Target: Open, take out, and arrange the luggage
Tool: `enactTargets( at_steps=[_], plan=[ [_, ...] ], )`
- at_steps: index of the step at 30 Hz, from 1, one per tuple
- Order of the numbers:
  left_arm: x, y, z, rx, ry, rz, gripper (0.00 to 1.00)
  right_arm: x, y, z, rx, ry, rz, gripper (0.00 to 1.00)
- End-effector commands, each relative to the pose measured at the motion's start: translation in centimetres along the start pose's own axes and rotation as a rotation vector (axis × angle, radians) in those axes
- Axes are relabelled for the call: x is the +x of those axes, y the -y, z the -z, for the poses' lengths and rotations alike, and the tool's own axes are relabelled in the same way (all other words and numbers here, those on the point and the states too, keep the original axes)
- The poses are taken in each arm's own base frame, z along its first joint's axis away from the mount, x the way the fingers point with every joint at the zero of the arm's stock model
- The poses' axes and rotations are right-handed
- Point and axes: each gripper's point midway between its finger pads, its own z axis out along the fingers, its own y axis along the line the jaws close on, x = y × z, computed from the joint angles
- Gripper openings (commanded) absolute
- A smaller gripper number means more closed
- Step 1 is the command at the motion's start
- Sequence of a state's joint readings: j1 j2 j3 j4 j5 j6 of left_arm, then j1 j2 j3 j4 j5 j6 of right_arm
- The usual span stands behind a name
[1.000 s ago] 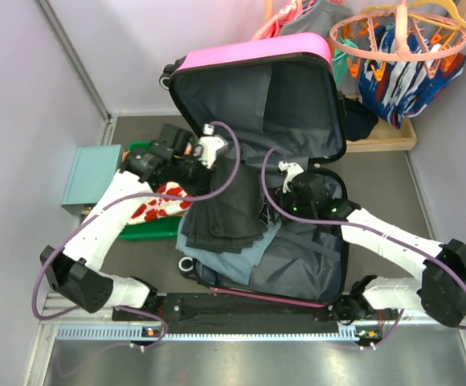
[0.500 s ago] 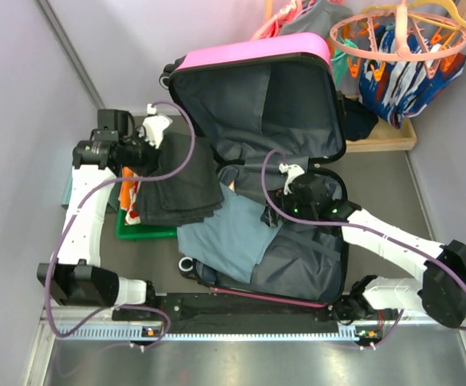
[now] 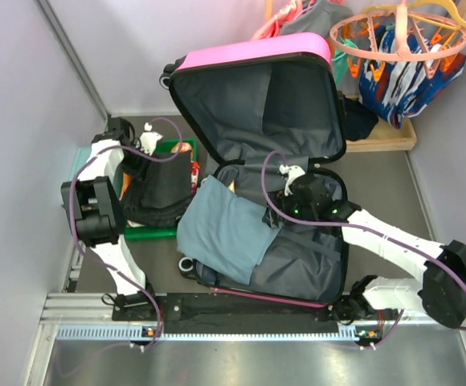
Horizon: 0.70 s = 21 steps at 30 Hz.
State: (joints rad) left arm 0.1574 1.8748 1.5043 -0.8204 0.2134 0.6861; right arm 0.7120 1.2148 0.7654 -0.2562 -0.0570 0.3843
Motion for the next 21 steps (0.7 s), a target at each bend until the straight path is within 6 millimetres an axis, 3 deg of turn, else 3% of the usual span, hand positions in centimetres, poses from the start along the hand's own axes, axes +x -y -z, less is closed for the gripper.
enactTargets(
  at_steps=[1,2,6,7,12,14,15,17,18,21],
  plan=[
    [-1.2,-3.7,-0.8,-0.152,0.031,0.033,0.0,-0.6,0.0,0.8,0.011,0.035,0.029,0.82],
    [-1.3,-4.2,-0.9,-0.172,0.039,0.04,0.0,-0.4,0.1,0.8,0.016,0.029,0.03,0.82],
    [-1.7,-5.0,0.1,-0.248,0.062,0.081,0.23,-0.7,0.3,0.9,0.035,0.039,0.003,0.82],
    [-2.1,-5.1,1.0,-0.268,0.08,0.08,0.31,-0.7,0.2,1.0,0.034,0.039,-0.015,0.81],
    [-3.7,-6.1,5.1,-0.387,0.159,0.1,0.44,-1.7,-1.2,1.7,-0.013,0.111,-0.192,0.77],
    [-4.9,-5.9,7.5,-0.42,0.217,0.1,0.5,-2.6,-1.2,3.1,0.022,0.167,-0.194,0.75],
    [-5.3,-5.5,8.2,-0.417,0.24,0.096,0.51,-3.0,-0.2,3.8,0.101,0.2,-0.184,0.74],
    [-7.0,-3.5,10.1,-0.371,0.326,0.061,0.54,-4.0,-1.4,5.9,0.118,0.251,-0.137,0.74],
    [-7.5,-2.7,10.8,-0.353,0.354,0.042,0.54,-4.2,-1.0,6.4,0.158,0.27,-0.128,0.74],
    [-9.0,1.1,13.5,-0.237,0.45,0.01,0.59,-2.3,-2.0,7.1,0.161,0.19,-0.129,0.74]
  ],
)
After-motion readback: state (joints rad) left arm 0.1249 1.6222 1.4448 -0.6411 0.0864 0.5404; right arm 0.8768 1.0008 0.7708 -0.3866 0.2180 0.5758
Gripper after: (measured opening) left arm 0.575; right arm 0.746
